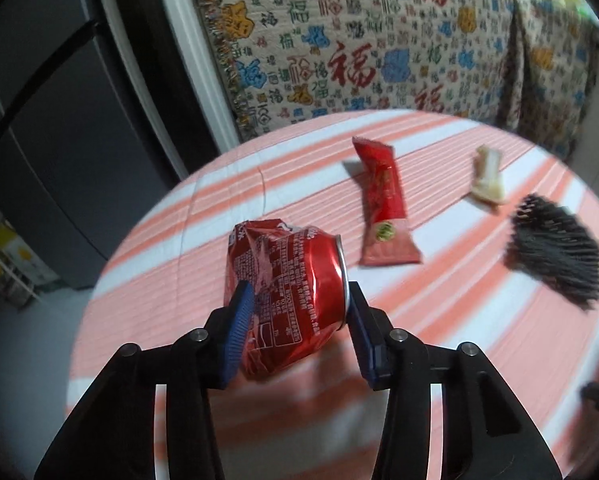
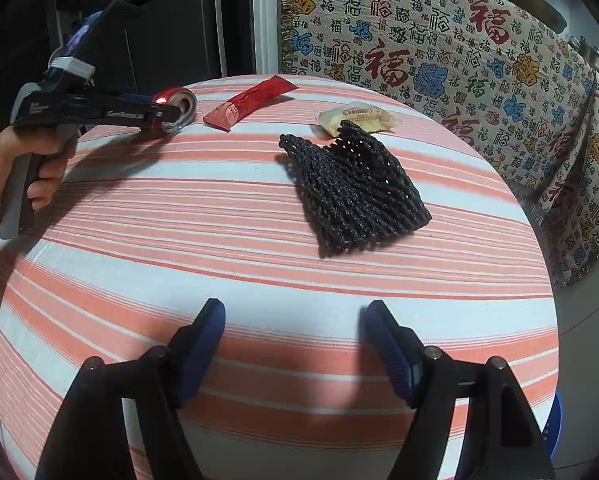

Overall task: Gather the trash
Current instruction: 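Grasp the crushed red can with the left gripper while the right lifts the mesh net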

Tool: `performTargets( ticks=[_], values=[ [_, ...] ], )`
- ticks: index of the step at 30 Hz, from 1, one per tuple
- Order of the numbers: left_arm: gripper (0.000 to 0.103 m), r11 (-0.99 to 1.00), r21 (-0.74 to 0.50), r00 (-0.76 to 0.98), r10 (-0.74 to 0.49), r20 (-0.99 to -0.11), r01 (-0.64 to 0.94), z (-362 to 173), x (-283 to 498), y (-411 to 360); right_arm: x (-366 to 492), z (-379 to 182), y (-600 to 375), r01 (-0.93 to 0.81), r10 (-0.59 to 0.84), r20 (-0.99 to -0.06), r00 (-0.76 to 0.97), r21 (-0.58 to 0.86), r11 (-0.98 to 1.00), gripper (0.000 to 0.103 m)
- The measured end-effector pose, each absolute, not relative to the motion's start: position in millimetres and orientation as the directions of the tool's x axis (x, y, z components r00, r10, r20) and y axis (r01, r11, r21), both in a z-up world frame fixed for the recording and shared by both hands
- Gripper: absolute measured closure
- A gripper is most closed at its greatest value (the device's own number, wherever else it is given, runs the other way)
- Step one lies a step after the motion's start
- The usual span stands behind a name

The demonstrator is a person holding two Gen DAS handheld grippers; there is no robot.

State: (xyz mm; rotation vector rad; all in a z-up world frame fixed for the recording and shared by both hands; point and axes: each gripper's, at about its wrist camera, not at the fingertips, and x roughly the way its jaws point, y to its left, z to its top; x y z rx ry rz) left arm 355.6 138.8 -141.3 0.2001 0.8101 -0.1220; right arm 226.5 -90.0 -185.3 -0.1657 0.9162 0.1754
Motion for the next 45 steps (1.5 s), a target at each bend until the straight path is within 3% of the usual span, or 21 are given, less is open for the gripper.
performTargets(
  ticks=[7, 14, 19, 25, 26, 27, 30, 32, 45],
  values=[
    [0.06, 0.987, -0.013, 0.704, -0.124, -0.699, 0.161, -127, 291, 169, 220, -179, -95, -0.213, 0.108, -0.78, 0.617, -0.034, 0.977, 0.028],
    [0.061, 0.98, -0.077, 0.692, -0.184, -0.698, 0.182, -127, 245, 165, 233, -142, -129, -0.223, 0.126, -0.736, 0.665, -0.035, 0.974, 0.028],
    [0.061, 0.977, -0.086, 0.685, -0.197, -0.702, 0.193, -128, 234, 152, 288, -140, -127, -0.341, 0.206, -0.809, 0.551, 0.007, 0.94, 0.028],
    [0.061, 0.976, -0.104, 0.682, -0.209, -0.7, 0.192, -129, 231, 145, 324, -161, -108, -0.401, 0.144, -0.858, 0.494, -0.077, 0.913, 0.028],
    [0.061, 0.976, -0.108, 0.682, -0.211, -0.7, 0.191, -129, 230, 144, 330, -166, -107, -0.396, 0.133, -0.868, 0.479, -0.078, 0.915, 0.036],
    [0.061, 0.976, -0.11, 0.682, -0.212, -0.7, 0.189, -129, 230, 144, 332, -168, -107, -0.393, 0.136, -0.872, 0.471, -0.069, 0.917, 0.059],
    [0.061, 0.976, -0.117, 0.684, -0.214, -0.698, 0.186, -129, 229, 145, 326, -168, -107, -0.395, 0.119, -0.874, 0.471, -0.089, 0.914, 0.083],
    [0.061, 0.974, -0.126, 0.685, -0.22, -0.694, 0.186, -128, 228, 144, 319, -162, -112, -0.375, 0.141, -0.863, 0.485, -0.06, 0.925, 0.092],
    [0.061, 0.964, -0.168, 0.69, -0.266, -0.673, 0.207, -122, 217, 126, 248, -127, -122, -0.357, 0.267, -0.812, 0.519, 0.078, 0.931, 0.093]
  ],
)
